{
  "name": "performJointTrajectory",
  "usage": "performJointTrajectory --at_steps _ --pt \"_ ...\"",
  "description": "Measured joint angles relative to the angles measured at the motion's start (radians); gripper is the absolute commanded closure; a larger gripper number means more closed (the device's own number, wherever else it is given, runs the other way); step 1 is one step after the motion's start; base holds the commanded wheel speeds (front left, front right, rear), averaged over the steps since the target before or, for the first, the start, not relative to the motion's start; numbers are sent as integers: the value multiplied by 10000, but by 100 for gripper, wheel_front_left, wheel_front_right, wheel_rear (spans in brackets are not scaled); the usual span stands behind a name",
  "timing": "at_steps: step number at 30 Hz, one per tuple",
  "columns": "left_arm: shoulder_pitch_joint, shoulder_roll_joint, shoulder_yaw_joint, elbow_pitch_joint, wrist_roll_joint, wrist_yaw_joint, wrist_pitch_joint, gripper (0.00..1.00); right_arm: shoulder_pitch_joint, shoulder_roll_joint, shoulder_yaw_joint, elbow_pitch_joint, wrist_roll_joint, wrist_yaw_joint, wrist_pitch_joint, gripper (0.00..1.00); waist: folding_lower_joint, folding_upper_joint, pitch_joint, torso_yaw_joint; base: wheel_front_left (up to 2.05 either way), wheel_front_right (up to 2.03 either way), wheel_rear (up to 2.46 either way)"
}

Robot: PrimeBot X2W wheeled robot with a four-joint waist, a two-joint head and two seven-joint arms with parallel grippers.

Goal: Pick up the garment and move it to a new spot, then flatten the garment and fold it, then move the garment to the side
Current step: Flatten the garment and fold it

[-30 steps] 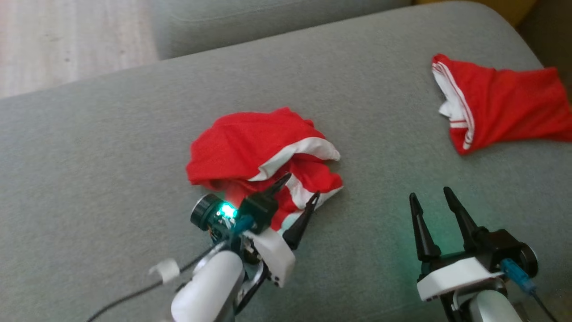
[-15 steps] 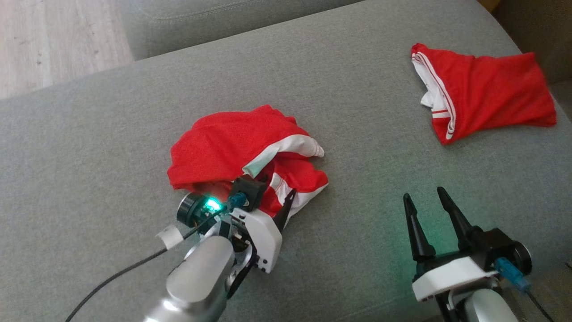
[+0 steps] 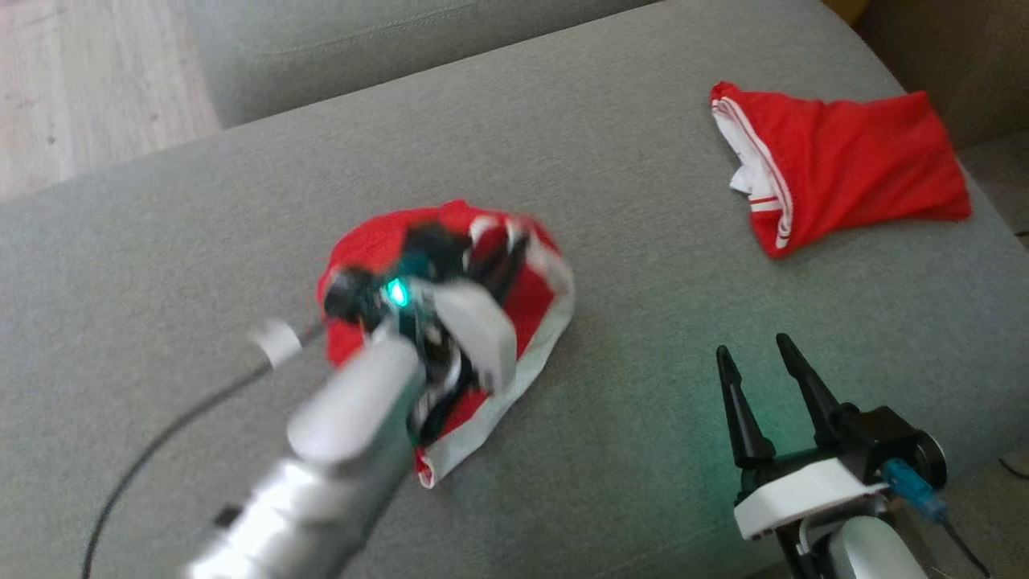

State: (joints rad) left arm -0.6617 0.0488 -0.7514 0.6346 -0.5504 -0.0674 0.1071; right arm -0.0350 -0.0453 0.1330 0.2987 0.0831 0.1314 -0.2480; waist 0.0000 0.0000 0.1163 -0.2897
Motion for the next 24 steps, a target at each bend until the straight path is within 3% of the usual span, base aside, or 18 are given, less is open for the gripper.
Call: performJointTrajectory --at_steps 7,14,20,24 --pt "-1881 -36 934 -397 -508 311 73 100 -10 -2 357 42 180 2 0 0 0 0 -190 -550 0 0 0" --pt "-2632 -31 1446 -740 -640 577 -219 100 -12 -4 464 52 328 2 0 0 0 0 -280 -1053 0 0 0" --pt "-2220 105 1388 -2157 -1208 107 -40 100 -4 -6 155 10 389 2 -2 0 0 0 -143 -868 0 0 0" --pt "-401 692 876 -4059 -1921 -272 594 100 50 -6 -48 12 397 2 0 0 0 0 -105 -534 0 0 0"
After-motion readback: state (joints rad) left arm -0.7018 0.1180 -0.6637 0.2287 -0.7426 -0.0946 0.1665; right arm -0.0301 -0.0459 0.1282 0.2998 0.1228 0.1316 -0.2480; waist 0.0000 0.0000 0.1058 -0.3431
